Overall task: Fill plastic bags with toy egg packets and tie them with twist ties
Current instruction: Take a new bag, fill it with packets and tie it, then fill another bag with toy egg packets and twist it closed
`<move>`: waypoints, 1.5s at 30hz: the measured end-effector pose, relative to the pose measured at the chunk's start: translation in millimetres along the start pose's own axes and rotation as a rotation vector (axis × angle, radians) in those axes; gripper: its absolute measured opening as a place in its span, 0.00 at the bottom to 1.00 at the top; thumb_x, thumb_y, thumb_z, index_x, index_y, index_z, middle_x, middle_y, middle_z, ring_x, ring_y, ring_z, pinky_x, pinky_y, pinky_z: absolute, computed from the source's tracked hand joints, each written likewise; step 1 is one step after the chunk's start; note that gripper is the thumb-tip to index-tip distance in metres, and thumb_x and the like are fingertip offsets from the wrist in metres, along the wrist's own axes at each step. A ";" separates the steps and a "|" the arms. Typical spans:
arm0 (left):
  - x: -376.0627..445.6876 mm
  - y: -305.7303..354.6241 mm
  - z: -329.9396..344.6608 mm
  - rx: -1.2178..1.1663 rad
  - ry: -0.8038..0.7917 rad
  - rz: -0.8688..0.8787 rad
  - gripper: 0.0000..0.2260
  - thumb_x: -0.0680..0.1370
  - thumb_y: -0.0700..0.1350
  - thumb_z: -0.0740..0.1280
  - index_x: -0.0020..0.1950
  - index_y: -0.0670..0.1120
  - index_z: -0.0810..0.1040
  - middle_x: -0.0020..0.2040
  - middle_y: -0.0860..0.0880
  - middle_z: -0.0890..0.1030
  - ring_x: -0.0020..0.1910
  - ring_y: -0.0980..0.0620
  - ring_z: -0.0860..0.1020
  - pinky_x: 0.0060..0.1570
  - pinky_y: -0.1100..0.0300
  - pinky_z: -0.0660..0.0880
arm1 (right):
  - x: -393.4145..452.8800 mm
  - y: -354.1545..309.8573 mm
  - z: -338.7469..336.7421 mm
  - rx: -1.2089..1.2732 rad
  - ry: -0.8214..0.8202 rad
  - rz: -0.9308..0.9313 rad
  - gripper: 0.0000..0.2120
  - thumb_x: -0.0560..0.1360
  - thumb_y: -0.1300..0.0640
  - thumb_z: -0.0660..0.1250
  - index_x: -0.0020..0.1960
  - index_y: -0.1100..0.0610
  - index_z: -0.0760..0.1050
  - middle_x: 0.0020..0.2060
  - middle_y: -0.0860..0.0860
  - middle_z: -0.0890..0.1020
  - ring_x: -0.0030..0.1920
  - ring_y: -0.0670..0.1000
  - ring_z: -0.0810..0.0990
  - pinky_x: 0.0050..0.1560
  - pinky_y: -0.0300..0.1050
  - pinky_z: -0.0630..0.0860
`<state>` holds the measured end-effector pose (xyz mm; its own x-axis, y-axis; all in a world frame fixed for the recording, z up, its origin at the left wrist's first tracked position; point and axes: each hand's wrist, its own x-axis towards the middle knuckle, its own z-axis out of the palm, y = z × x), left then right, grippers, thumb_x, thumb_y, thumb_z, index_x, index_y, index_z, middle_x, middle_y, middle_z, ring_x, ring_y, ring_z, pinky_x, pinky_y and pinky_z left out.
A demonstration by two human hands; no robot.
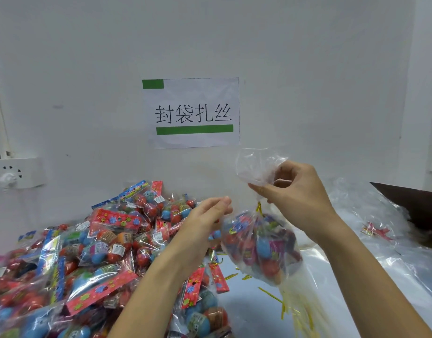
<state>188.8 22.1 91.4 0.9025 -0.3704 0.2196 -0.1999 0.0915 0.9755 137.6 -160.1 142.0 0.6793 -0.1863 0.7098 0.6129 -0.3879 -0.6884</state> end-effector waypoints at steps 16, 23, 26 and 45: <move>-5.0 -38.3 48.9 -0.602 -0.241 -0.295 0.27 0.81 0.62 0.57 0.67 0.44 0.79 0.65 0.38 0.79 0.64 0.36 0.78 0.63 0.36 0.74 | 3.8 2.5 -8.3 0.014 0.153 0.102 0.14 0.70 0.53 0.79 0.38 0.59 0.76 0.30 0.50 0.80 0.35 0.54 0.85 0.38 0.44 0.82; -1.9 -22.9 42.4 -0.625 0.134 -0.217 0.21 0.80 0.56 0.64 0.65 0.42 0.79 0.56 0.39 0.84 0.58 0.38 0.82 0.53 0.39 0.80 | -5.6 17.0 -27.8 -0.193 -0.475 0.320 0.41 0.62 0.31 0.72 0.72 0.39 0.69 0.58 0.36 0.78 0.50 0.35 0.82 0.38 0.26 0.75; -3.7 -16.1 41.9 -0.625 0.113 -0.188 0.21 0.80 0.54 0.65 0.68 0.42 0.76 0.58 0.38 0.83 0.58 0.37 0.82 0.55 0.35 0.78 | -10.3 30.1 -24.9 -0.140 -0.567 0.295 0.36 0.69 0.47 0.79 0.73 0.37 0.66 0.52 0.29 0.81 0.50 0.35 0.83 0.44 0.30 0.78; 11.4 -33.7 17.3 -0.762 -0.039 -0.188 0.42 0.50 0.50 0.83 0.64 0.47 0.77 0.60 0.33 0.81 0.58 0.30 0.80 0.55 0.37 0.73 | 14.9 28.3 -131.1 0.547 0.962 0.359 0.31 0.71 0.48 0.77 0.65 0.49 0.62 0.57 0.50 0.78 0.53 0.50 0.82 0.58 0.57 0.81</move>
<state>199.2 -1.3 61.2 0.8784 -0.4734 0.0653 0.2843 0.6275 0.7248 112.2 -292.1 152.7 0.4064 -0.9059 0.1192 0.6993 0.2244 -0.6787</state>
